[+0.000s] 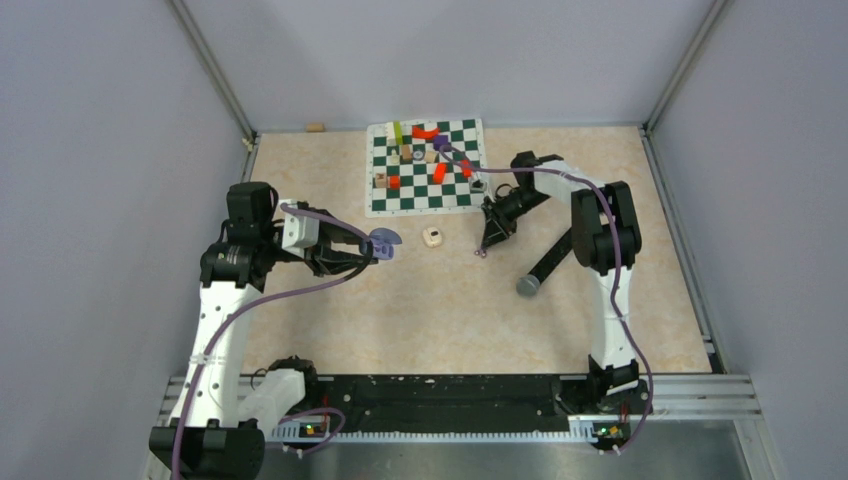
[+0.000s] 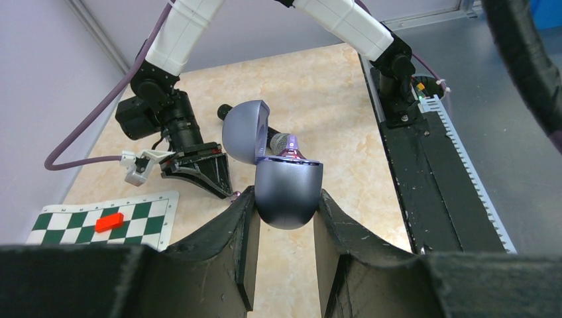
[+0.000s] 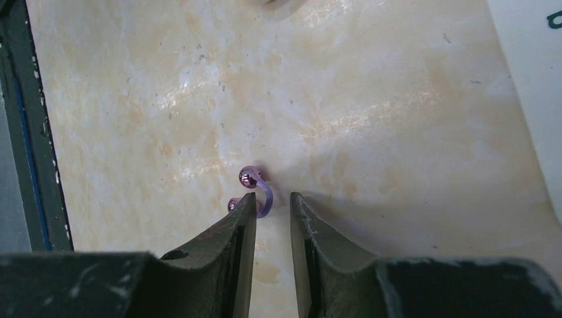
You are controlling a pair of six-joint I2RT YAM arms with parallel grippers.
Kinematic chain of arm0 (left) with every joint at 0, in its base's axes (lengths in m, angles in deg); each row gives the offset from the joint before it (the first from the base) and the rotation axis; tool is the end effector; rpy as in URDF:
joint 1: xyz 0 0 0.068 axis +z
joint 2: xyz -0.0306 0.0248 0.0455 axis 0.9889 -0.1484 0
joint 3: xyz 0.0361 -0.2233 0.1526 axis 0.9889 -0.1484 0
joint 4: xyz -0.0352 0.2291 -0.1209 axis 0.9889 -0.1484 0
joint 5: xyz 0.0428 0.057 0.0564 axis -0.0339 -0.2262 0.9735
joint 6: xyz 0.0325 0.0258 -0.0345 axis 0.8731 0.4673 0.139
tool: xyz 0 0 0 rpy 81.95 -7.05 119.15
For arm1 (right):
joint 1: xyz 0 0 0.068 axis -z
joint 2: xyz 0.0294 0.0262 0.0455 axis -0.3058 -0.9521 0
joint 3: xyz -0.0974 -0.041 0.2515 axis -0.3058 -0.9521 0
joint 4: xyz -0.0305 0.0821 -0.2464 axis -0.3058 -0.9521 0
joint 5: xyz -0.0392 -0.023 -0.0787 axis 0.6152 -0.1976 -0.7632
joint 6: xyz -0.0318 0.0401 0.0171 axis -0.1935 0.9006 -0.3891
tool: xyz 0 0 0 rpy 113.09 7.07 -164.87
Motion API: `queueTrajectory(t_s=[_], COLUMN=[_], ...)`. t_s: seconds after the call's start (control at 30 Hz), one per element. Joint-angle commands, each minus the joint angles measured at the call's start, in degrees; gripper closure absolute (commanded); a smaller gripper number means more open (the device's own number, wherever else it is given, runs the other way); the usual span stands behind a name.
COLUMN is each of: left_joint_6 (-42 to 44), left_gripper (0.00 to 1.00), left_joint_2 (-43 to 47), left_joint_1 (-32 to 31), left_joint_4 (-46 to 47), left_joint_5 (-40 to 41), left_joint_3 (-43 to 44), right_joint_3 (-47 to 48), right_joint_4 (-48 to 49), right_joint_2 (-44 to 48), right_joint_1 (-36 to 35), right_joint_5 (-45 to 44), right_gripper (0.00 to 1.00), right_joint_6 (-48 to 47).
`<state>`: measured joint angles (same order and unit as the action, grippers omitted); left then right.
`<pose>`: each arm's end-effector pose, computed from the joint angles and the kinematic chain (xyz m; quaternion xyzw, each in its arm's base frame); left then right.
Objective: Insert the wireless bluetooth earbuds into the charging case
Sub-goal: Adjust the right earbud at the center of the board.
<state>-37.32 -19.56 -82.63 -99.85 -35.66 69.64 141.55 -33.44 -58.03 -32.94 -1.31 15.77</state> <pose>0.1623 -0.0389 0.3769 0.5563 0.4469 -0.4363 0.5481 0.4079 0.1393 0.1371 -0.4713 0.7669 0.4173 0.1252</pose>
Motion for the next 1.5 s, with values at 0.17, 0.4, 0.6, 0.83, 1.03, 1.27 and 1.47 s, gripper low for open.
queueTrajectory(t_s=[0.17,0.4,0.6,0.83,1.03,1.27,1.47], left_joint_6=[0.33,0.43,0.33,0.96,3.17,3.49,3.89], left_gripper=[1.0,1.0,1.0,1.0,1.0,1.0,1.0], left_joint_2=[1.0,1.1,1.15,1.09,0.91,0.48,0.42], left_joint_1=[0.11,0.15,0.15,0.11,0.1,0.02,0.03], left_joint_4=[0.08,0.11,0.06,0.11,-1.9,-2.22,-2.87], left_joint_5=[-7.84,-7.78,-7.76,-7.89,-7.86,-7.89,-7.92], left_joint_3=[0.34,0.51,0.72,0.55,0.91,1.41,1.72], right_joint_3=[-0.63,0.48,-1.2,-11.17,-17.87,-21.31,-23.23], right_joint_4=[-4.97,-8.76,-2.33,8.97,17.1,17.95,20.5], right_joint_2=[-0.34,-1.24,0.43,7.72,12.75,12.35,12.63], right_joint_1=[0.03,-0.3,0.25,1.44,2.22,2.24,2.26], right_joint_5=[-1.0,0.71,-1.8,-7.24,-9.84,-8.81,-8.46], right_gripper=[0.77,0.78,0.76,0.73,0.71,0.72,0.72], right_joint_6=[-3.81,-4.74,8.22,19.73,28.73,35.73,42.71])
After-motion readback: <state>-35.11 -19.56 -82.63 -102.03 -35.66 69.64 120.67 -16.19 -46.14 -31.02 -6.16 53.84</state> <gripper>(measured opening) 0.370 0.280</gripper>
